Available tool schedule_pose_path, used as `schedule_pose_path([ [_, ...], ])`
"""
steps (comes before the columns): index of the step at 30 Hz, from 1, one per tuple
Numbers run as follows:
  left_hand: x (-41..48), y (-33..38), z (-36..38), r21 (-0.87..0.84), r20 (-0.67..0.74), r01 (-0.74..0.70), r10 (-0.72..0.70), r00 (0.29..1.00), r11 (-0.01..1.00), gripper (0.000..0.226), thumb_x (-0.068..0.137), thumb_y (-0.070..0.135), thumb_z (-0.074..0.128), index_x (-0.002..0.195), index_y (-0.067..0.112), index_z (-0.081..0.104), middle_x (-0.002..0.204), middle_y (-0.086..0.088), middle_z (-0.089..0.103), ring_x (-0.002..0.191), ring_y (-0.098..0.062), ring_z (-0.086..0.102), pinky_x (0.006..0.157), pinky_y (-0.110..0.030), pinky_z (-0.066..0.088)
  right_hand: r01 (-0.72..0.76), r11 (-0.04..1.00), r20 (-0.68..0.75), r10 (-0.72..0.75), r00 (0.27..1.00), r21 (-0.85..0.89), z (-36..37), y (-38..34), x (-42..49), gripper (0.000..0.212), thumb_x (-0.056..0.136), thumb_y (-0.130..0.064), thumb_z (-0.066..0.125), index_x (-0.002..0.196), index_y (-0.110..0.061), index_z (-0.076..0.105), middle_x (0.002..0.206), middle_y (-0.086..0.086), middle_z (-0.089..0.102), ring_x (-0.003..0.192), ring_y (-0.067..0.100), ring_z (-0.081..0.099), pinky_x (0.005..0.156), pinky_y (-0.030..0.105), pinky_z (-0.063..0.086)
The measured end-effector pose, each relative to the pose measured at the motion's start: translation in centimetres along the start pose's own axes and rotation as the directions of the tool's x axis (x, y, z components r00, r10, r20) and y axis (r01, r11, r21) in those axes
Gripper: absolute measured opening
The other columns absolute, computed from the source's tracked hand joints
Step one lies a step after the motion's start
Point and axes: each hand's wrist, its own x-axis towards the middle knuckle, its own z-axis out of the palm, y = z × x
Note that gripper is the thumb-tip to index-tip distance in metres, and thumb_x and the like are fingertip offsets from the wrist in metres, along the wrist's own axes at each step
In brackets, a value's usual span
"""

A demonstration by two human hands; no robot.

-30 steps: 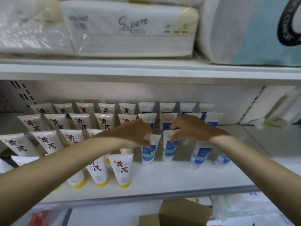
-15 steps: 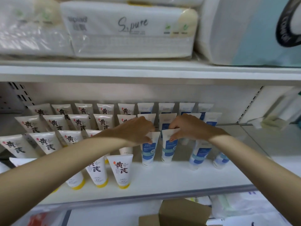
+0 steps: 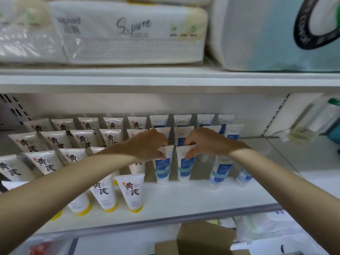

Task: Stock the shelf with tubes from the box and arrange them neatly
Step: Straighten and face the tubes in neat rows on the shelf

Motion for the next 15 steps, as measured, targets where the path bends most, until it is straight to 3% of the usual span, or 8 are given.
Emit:
schedule_pose_path([
  [3,0.0,0.0,0.0,0.007,0.007,0.009,-0.010,1.000,1.000,0.045,0.087,0.029,0.063,0.128,0.013,0.054,0.127,-0.002,0.058,0.111,-0.016,0.056,0.083,-0.019,0.040,-0.001,1.000,0.005,0.001,1.000,-0.015,-0.1,-0.2,-0.1,0.026,0.083,-0.030,0.069,0.064,-0.024,0.052,0.057,-0.010,0.049,0.052,0.007,0.043,0.054,0.020,0.031],
  [7,0.0,-0.1,0.0,0.025,0.007,0.018,-0.018,1.000,1.000,0.047,0.086,0.029,0.064,0.129,0.013,0.053,0.128,-0.002,0.058,0.113,-0.017,0.055,0.088,-0.023,0.042,0.008,0.999,0.003,-0.007,1.000,-0.034,-0.3,-0.2,-0.3,0.037,0.083,-0.030,0.069,0.055,-0.028,0.044,0.055,-0.008,0.043,0.051,0.008,0.038,0.051,0.022,0.028],
  [10,0.0,-0.1,0.0,0.032,0.011,0.014,-0.014,1.000,0.999,0.048,0.086,0.029,0.065,0.130,0.014,0.053,0.129,-0.002,0.057,0.114,-0.016,0.054,0.089,-0.022,0.040,0.006,0.999,0.024,-0.005,1.000,-0.035,-0.2,0.4,-0.7,0.029,0.082,-0.037,0.068,0.062,-0.023,0.053,0.059,-0.006,0.051,0.055,0.012,0.046,0.053,0.024,0.031],
  [13,0.0,-0.1,-0.1,0.050,0.025,0.013,-0.014,1.000,0.999,0.047,0.085,0.030,0.066,0.128,0.015,0.054,0.127,-0.001,0.058,0.111,-0.015,0.055,0.086,-0.021,0.040,-0.008,0.994,0.012,0.006,1.000,0.113,-1.5,1.1,-2.0,0.025,0.083,-0.041,0.066,0.090,-0.018,0.072,0.084,-0.005,0.071,0.075,0.012,0.066,0.068,0.025,0.050],
  [15,0.1,-0.1,-0.2,0.064,0.050,0.008,-0.011,0.999,0.998,0.046,0.085,0.030,0.065,0.127,0.014,0.055,0.124,-0.002,0.059,0.108,-0.015,0.055,0.084,-0.020,0.041,-0.031,0.988,0.014,0.030,0.999,0.148,-3.1,1.6,-3.5,0.029,0.083,-0.042,0.066,0.100,-0.020,0.073,0.095,-0.009,0.072,0.085,0.007,0.067,0.081,0.023,0.052],
])
